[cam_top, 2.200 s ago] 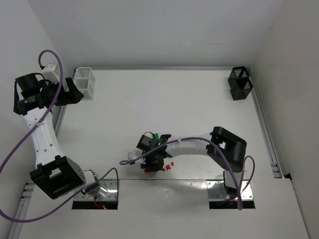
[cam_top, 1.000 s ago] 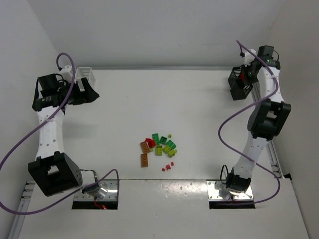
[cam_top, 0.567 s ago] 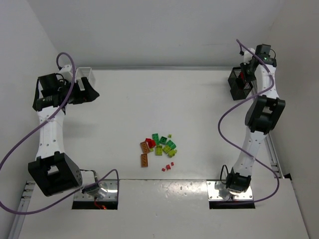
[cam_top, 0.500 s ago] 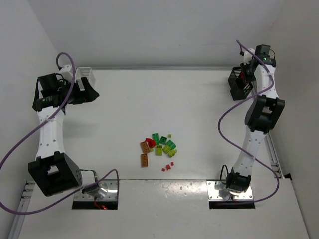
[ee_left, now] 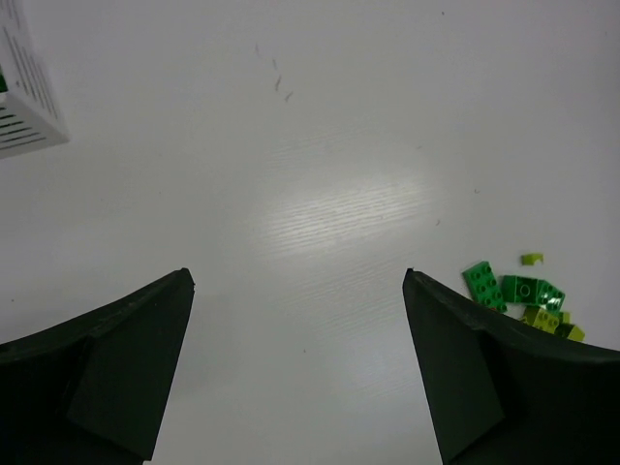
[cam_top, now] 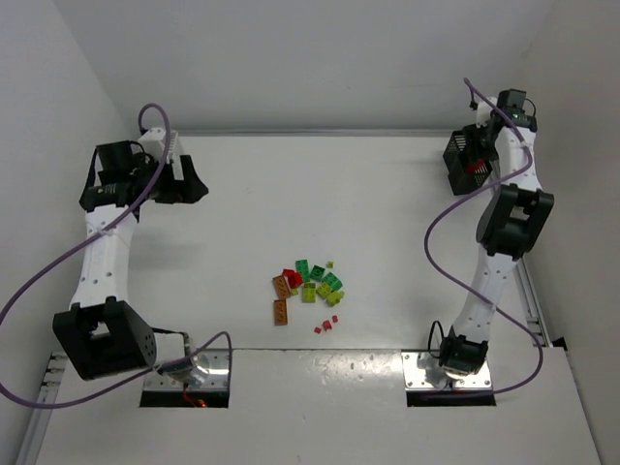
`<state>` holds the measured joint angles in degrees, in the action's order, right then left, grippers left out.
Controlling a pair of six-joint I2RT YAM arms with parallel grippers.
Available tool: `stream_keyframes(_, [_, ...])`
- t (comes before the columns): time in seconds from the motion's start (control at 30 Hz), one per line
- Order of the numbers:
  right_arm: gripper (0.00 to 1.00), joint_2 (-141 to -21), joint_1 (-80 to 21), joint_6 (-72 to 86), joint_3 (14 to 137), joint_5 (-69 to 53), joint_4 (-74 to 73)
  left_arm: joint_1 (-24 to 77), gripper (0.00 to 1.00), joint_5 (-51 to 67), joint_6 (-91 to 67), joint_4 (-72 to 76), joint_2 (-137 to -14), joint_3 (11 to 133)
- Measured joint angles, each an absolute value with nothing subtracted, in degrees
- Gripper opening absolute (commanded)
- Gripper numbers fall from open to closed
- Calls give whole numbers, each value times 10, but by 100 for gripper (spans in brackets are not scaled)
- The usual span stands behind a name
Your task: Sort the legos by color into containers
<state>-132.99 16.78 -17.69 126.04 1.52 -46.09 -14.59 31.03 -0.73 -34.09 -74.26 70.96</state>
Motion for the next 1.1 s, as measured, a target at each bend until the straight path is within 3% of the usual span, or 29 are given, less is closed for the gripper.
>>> stream_keyframes(0.17, [60,-1268,166,-171,1186,-38,-471,-86,94,308,60,-378,-742,709])
stream_keyframes(0.53, [62,-890,134,-96,823,-237,-446,205,87,227,161,-432,-737,637])
stream_keyframes(0.8, [62,-857,133,-36,707,-283,-434,323,81,172,151,-400,-810,635])
stream_keyframes(0.93, [62,-842,133,-11,689,-290,-418,400,69,136,140,-380,-849,635])
stream_keyframes(1.1, [62,-818,133,16,672,-293,-394,441,69,105,124,-359,-892,656])
